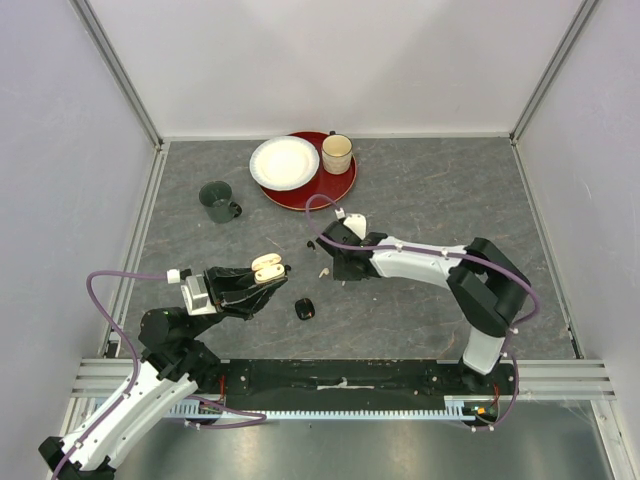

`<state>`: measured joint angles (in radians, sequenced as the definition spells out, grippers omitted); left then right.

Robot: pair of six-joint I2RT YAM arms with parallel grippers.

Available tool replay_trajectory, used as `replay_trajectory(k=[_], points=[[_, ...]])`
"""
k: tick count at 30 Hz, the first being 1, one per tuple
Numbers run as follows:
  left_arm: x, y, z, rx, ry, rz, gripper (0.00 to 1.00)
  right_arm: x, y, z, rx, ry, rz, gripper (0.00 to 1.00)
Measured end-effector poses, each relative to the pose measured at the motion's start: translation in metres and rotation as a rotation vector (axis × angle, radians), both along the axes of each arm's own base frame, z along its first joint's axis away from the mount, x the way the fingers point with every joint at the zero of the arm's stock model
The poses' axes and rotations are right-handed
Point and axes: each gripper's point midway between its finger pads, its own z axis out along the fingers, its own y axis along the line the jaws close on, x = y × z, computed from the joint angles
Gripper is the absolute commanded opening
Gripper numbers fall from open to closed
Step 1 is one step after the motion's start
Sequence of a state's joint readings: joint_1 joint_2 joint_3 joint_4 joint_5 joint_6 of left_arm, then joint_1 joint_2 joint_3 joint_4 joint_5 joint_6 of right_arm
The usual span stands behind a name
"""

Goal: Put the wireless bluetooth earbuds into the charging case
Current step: Pick up the earbud from the center of the board, then place the earbud in the charging case.

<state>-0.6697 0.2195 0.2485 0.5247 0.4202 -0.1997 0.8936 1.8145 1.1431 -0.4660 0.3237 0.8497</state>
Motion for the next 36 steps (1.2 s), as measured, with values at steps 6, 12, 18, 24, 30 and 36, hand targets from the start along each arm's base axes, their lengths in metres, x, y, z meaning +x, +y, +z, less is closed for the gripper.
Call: replay_trajectory(k=[6,12,18,24,30,36], points=[[0.001,0.0,0.0,-0.002,0.002,0.005,0.02,0.005,0.001,0.057,0.076,-0.148,0.021,0.05],[0.006,0.001,-0.001,-0.004,0.018,0.023,0.02,0.005,0.001,0.146,0.223,-0.393,0.023,0.01],[0.013,-0.003,-0.008,0.015,0.048,0.03,0.02,-0.008,-0.002,0.201,0.298,-0.573,0.042,0.0],[0.02,-0.005,-0.014,0.025,0.073,0.045,0.02,-0.023,-0.009,0.256,0.402,-0.733,0.059,0.0],[0.023,-0.008,-0.018,0.037,0.089,0.045,0.02,-0.04,-0.006,0.312,0.526,-0.879,0.102,0.0],[0.024,-0.01,-0.021,0.047,0.095,0.038,0.02,-0.058,0.017,0.333,0.586,-0.938,0.209,0.0]])
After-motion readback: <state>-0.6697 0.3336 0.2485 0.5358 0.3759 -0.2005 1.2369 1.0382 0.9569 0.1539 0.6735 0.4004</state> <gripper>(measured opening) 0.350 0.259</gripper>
